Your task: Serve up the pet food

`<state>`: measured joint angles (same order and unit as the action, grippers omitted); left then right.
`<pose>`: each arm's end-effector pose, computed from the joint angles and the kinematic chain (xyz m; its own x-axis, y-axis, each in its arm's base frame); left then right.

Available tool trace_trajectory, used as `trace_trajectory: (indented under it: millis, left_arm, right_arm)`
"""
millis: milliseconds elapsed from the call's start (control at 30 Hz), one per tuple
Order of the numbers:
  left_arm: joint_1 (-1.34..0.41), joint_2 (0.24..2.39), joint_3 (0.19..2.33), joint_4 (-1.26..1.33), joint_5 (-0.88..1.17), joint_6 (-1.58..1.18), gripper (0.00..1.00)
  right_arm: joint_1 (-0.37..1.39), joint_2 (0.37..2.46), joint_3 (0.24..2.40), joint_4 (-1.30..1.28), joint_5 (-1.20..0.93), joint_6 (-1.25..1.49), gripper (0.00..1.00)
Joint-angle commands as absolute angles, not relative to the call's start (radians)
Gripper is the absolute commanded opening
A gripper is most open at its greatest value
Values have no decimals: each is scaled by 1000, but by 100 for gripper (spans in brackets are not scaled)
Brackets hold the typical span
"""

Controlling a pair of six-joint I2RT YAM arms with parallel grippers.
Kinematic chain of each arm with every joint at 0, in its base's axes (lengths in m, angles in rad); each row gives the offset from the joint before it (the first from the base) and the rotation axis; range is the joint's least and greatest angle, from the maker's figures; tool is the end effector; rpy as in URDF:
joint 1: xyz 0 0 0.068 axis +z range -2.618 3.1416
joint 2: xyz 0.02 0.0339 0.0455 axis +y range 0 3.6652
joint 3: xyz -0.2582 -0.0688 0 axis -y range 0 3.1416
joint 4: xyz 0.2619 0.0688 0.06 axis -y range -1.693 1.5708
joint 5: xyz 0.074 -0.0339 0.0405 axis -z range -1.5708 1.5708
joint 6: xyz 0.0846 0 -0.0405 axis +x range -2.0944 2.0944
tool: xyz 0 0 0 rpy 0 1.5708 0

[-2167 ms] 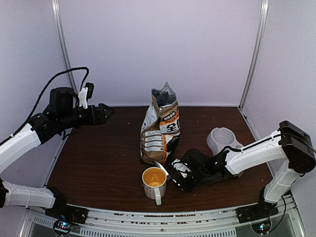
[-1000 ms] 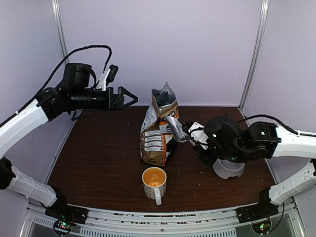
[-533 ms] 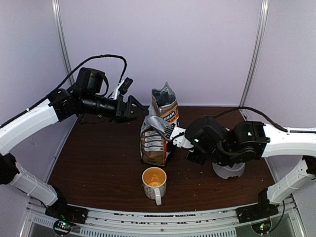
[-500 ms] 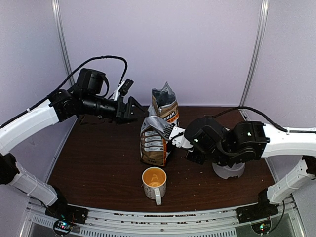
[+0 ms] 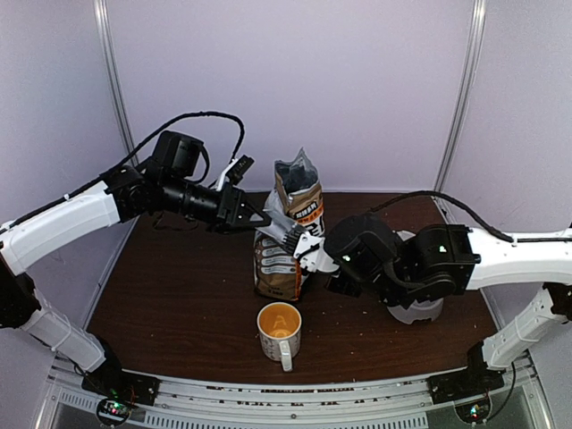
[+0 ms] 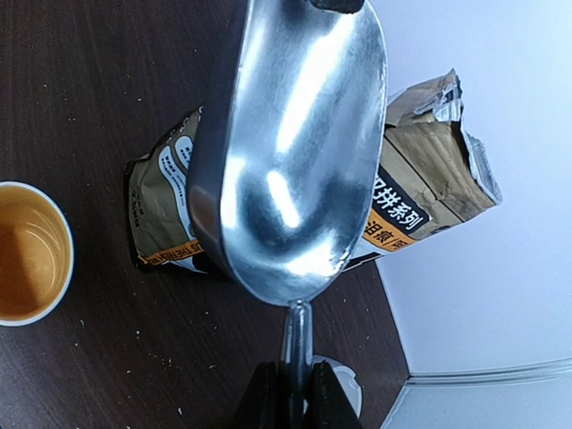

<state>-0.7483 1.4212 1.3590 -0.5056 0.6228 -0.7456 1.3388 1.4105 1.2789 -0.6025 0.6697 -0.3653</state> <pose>0.2354 -0.2858 0.3357 -0.9090 0.0920 -0.4066 0.4034 0.4397 -0.8024 0.1317 0.3290 0.2995 0.0908 -0.8336 -0.5449 -0.6687 0.3544 -0.6536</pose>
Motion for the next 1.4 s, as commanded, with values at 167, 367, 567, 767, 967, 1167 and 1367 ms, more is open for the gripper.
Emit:
trace_trajectory:
  millis: [167,367,567,767,967,1167,1367]
  left_arm:
    - [-752,1449,1353,-451,671,-754,9]
    - [-752,1450,1351,-451,674,-764,0]
    - [-740,1408,1322,-406,622,-787,0]
    - [-688,1303,1210,-267,526,-826,0]
    - [-680,1224,1126,-106,461,-792,0]
    - [-680,1188,1115,-45,515,-728,0]
    - [-680,1168,1117,-56,554,-675,0]
  right_arm:
    - [1347,1416,1269,-484,741,-404,0]
    - [1348,1397,1240,-441,750,-412,0]
    - [1348,1370,1213,-408,757,-385,21]
    - [1344,1290,1175,-343,710,-327,64]
    - [1285,1196,1161,-305,553,-94,74]
    - [1113,1072,1077,-136,172,238,80]
    - [968,1056,1005,102,-249,528,86]
